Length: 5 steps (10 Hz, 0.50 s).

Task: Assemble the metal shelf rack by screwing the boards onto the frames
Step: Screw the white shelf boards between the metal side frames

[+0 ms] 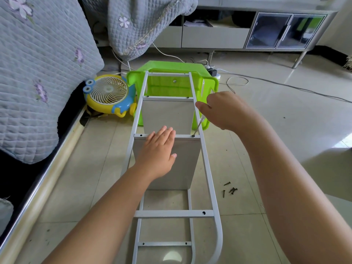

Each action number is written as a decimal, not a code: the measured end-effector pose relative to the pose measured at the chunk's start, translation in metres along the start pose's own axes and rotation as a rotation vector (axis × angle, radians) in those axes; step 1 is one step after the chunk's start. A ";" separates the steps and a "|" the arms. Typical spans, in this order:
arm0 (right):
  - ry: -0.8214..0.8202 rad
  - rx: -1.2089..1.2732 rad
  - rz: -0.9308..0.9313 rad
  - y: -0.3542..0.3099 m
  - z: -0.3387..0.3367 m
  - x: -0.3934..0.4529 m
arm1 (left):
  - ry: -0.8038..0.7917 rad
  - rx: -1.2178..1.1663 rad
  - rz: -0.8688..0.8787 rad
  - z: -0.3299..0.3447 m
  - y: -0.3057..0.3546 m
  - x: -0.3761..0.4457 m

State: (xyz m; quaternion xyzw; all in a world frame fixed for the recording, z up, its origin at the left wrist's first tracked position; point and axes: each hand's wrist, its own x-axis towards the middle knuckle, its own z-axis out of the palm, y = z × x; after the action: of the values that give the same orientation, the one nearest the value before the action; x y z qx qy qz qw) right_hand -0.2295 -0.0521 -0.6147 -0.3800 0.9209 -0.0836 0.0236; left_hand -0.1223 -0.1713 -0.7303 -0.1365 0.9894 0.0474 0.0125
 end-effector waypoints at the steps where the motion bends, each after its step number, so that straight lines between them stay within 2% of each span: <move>1: -0.021 0.095 -0.029 -0.001 0.000 -0.006 | -0.006 -0.001 0.004 -0.001 0.000 0.000; 2: -0.028 0.194 -0.024 -0.001 -0.001 -0.008 | -0.008 0.006 0.003 -0.001 0.001 -0.001; 3: -0.053 0.173 0.025 0.001 -0.004 -0.007 | 0.000 0.016 0.002 0.000 0.001 -0.002; 5: -0.118 -0.001 0.110 -0.005 -0.008 -0.001 | -0.026 0.014 0.005 -0.002 0.001 -0.002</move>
State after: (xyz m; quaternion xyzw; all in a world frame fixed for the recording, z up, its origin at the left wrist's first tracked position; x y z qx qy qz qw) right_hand -0.2261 -0.0537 -0.6057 -0.3331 0.9375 -0.0592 0.0821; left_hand -0.1212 -0.1697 -0.7283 -0.1334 0.9898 0.0422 0.0260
